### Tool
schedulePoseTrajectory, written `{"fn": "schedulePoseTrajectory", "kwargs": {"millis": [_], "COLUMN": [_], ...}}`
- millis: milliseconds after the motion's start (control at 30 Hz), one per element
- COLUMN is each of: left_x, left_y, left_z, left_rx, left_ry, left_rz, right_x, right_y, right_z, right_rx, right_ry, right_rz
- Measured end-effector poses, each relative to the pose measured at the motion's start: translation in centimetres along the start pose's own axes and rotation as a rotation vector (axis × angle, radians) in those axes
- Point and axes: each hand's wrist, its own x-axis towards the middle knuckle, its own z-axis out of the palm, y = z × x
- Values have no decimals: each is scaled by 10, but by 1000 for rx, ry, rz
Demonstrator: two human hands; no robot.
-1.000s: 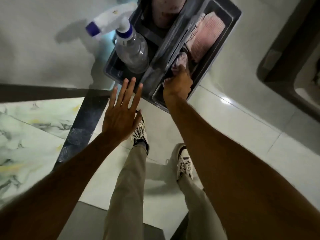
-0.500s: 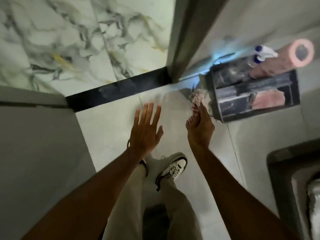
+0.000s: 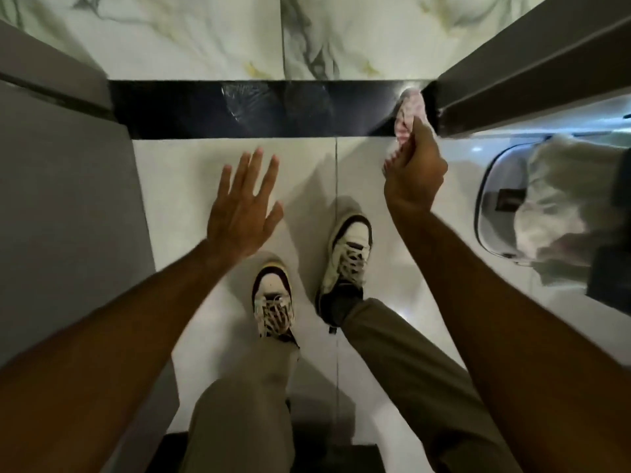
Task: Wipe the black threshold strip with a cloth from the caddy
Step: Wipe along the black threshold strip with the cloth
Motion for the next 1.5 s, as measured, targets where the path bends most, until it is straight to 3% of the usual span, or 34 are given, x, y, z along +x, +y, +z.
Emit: {"fn": "schedulePoseTrajectory", "kwargs": {"millis": [100,300,400,500,567,700,800,933,1067,1167,1300,1400,1500], "left_x": [66,160,182,188,189,188,186,188,190,190,188,187,188], "left_y": [-31,-50,-51,-53,-54,-55,-53,-53,-53,-53,-53,-50,-50], "left_z": [69,195,236,254,257,252,247,249,253,253,249,246,248], "left_rx": [46,107,121,115,107,86,110,139,129,105,96,101,107], "left_ry": [-18,22,154,290,320,317,303,293,339,366,354,349,346], "left_rz": [47,340,422,416,414,420,412,407,385,347,352,333,332], "right_x": [55,149,187,222,244,219,165,170,244,258,203,183,220], "right_y": [40,140,163,158,135,107,150,200,170,138,170,212,207], "right_z": [63,133,155,187,214,259,236,165,157,199,196,147,121], "right_rx": [-30,-558,-758,-852,-812,-753,-817,-880,-852,-971,-782,-840,-856], "right_ry": [10,-40,-16,211,280,107,-19,103,207,270,19,76,199], "right_rz": [31,-295,-375,-428,-399,-657,-790,-605,-453,-579,-770,-620,-512]}}
